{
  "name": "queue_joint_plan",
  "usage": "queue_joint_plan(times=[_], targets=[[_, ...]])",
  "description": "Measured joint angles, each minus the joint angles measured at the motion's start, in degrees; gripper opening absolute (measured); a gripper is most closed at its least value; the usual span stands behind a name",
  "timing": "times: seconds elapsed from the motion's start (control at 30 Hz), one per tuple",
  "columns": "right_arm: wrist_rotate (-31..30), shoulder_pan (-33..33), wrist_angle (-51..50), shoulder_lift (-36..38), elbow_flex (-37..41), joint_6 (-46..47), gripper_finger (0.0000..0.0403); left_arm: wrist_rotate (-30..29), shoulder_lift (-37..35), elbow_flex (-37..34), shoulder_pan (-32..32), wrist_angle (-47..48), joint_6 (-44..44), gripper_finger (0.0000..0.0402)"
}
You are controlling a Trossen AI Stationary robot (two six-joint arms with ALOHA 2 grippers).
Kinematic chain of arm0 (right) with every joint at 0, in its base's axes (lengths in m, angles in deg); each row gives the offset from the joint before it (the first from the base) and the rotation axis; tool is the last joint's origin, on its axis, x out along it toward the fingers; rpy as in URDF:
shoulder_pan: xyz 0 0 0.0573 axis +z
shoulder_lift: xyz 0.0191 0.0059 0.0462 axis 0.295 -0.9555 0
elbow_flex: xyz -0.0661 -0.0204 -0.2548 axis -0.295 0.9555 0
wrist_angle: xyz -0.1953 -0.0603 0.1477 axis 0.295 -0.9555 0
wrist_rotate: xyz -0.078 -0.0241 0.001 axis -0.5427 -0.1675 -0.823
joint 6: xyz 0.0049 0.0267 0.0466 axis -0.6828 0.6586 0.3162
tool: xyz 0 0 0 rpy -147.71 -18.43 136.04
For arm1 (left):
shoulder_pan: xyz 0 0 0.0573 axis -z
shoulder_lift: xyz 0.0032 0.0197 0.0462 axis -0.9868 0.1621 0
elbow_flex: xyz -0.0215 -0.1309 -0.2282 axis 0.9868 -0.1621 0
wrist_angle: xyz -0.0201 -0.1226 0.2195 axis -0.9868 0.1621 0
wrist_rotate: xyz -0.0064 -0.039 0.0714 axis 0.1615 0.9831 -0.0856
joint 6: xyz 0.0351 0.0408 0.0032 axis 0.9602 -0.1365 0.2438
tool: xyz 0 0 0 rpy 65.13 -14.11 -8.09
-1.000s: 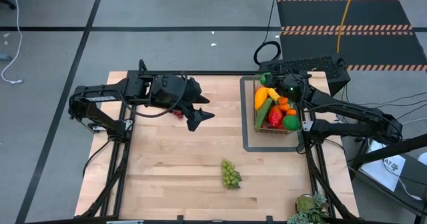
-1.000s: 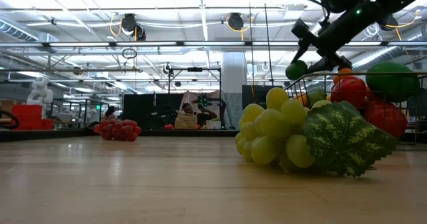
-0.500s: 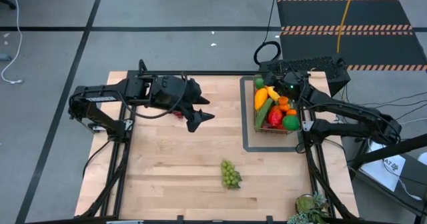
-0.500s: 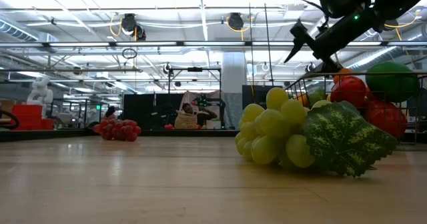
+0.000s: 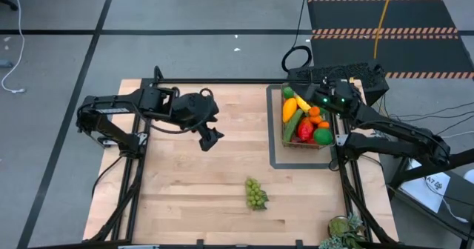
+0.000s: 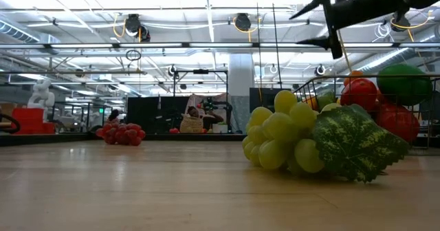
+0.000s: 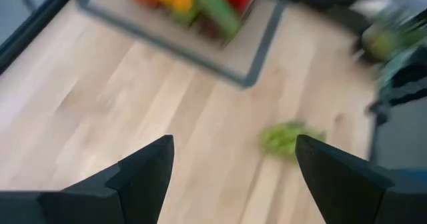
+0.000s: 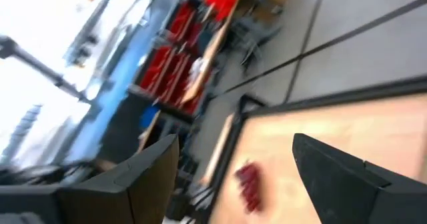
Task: Build produce basket
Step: Put the red grapes into the wire basket
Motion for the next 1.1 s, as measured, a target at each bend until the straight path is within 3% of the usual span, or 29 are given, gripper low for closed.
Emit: queue_joint_plan(times=[0.2, 0.47, 0.73, 1.1], targets=[[1.4, 4.7, 0.0, 1.0, 0.0, 1.0, 0.0278, -0.8, 0.1, -0.2, -4.3, 11.6, 1.6, 0.0312], [1.3, 10.3, 0.0, 1.0, 0.0, 1.7, 0.0276, 1.8, 0.1, -7.3, -16.0, 17.2, 4.5, 0.0312], [-0.2, 13.6, 0.0, 1.0, 0.0, 4.0, 0.0276, 5.5, 0.1, -20.4, -27.6, 17.3, 8.5, 0.0312], [-2.0, 16.3, 0.0, 1.0, 0.0, 5.9, 0.0276, 5.6, 0.1, -35.3, -44.9, 8.7, 5.0, 0.0312]])
